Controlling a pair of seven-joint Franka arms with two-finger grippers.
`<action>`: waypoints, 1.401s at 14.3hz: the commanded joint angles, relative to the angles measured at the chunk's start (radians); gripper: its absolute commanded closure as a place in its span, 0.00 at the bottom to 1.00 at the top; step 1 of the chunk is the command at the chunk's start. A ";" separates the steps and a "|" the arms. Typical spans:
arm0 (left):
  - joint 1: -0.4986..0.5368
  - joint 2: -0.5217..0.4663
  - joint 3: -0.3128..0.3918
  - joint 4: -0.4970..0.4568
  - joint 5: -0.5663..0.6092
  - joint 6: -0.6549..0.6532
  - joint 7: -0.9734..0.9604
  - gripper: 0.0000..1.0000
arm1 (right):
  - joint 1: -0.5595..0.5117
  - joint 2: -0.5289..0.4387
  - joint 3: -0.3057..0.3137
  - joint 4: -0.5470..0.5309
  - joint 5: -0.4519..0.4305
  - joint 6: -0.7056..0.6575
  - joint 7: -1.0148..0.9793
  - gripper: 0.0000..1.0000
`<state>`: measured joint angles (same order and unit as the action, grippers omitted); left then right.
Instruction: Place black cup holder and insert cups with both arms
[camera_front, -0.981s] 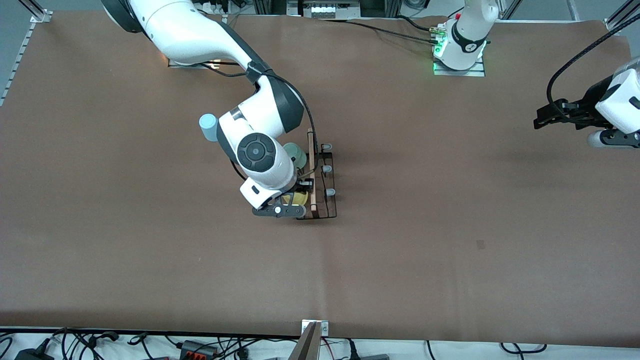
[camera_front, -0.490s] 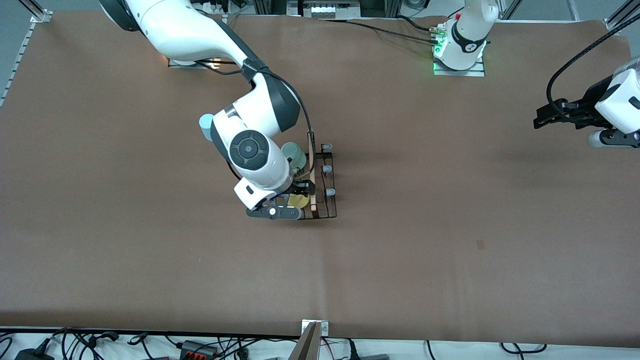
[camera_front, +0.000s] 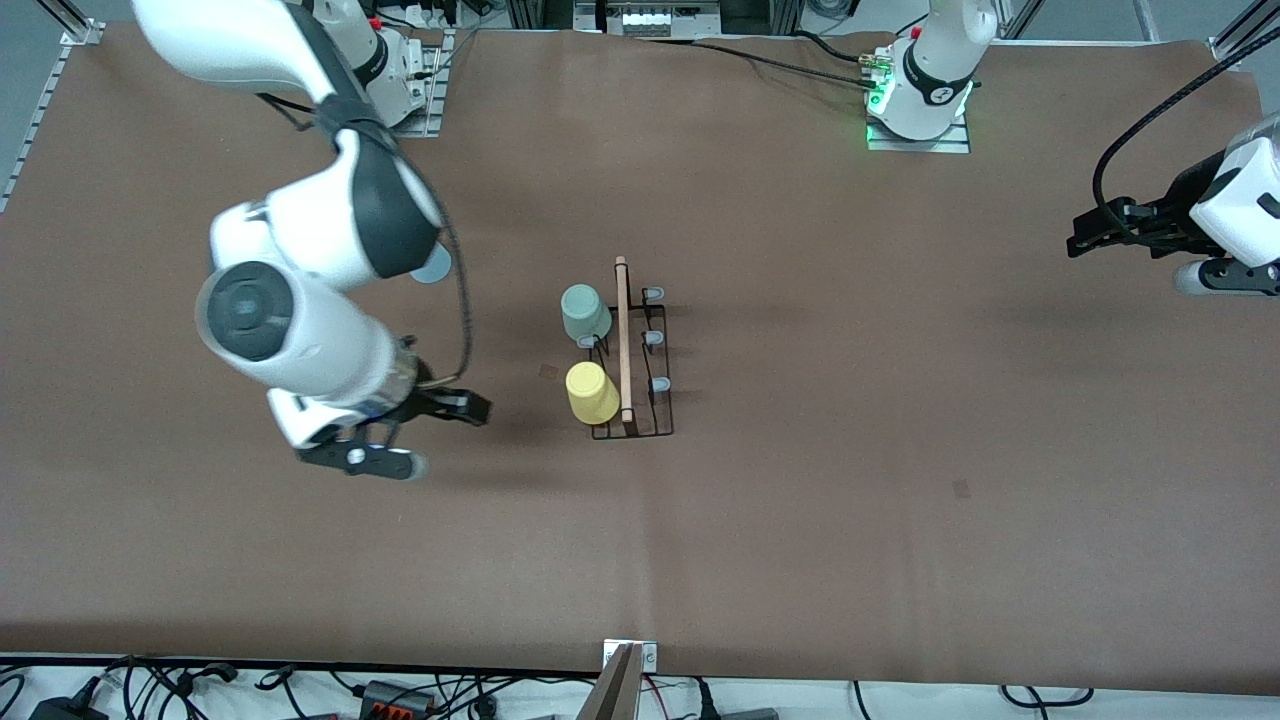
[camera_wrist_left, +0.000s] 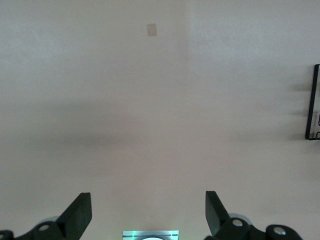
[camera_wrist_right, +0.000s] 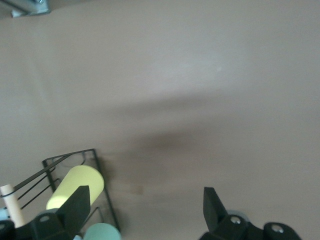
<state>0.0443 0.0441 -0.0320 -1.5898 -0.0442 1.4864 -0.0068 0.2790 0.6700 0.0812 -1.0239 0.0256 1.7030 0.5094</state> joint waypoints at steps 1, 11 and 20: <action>0.005 -0.015 -0.002 0.002 -0.011 -0.015 0.008 0.00 | -0.061 -0.058 0.014 -0.016 -0.003 -0.072 -0.051 0.00; 0.005 -0.015 0.000 0.002 -0.011 -0.017 0.008 0.00 | -0.320 -0.388 -0.043 -0.301 -0.007 -0.072 -0.458 0.00; 0.005 -0.013 0.000 0.002 -0.010 -0.015 0.008 0.00 | -0.308 -0.420 -0.136 -0.306 -0.004 -0.114 -0.557 0.00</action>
<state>0.0444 0.0441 -0.0318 -1.5894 -0.0442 1.4852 -0.0068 -0.0193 0.2859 -0.0661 -1.2946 0.0233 1.5908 -0.0448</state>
